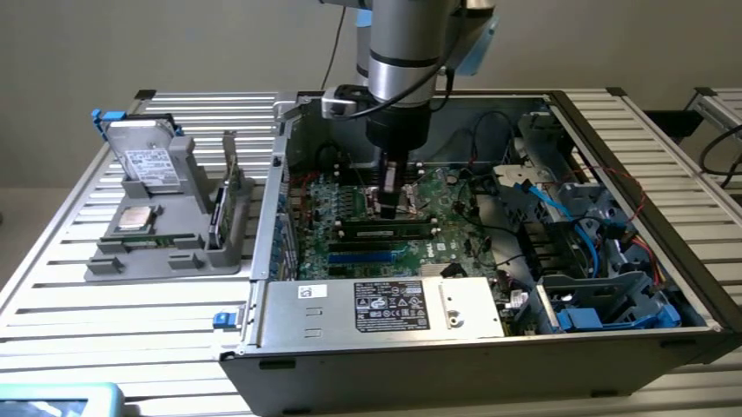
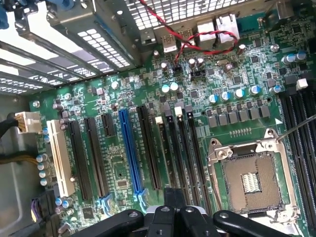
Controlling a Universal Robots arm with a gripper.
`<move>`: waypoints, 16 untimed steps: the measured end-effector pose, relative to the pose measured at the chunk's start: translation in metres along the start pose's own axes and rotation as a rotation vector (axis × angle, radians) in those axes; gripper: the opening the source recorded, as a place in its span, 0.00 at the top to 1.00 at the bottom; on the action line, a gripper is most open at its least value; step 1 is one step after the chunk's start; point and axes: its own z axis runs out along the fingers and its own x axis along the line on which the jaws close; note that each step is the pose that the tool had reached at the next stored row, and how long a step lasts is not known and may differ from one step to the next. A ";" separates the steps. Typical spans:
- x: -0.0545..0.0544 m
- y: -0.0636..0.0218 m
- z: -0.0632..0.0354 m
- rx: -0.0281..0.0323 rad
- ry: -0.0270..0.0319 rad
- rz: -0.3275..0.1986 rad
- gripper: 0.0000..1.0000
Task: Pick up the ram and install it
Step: 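Press down the ram until it locks into place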
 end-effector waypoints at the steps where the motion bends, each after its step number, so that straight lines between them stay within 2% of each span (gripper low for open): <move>1: 0.000 0.0000 0.0000 -0.0011 -0.0002 0.013 0.89; 10: 0.000 0.0000 0.0000 -0.0119 -0.0015 0.127 0.89; 12: 0.000 0.0000 0.0000 -0.0162 -0.0016 0.162 0.89; 13: 0.000 0.0000 0.0000 -0.0206 -0.0015 0.195 0.89; 16: 0.000 0.0000 0.0000 -0.0265 -0.0015 0.238 0.89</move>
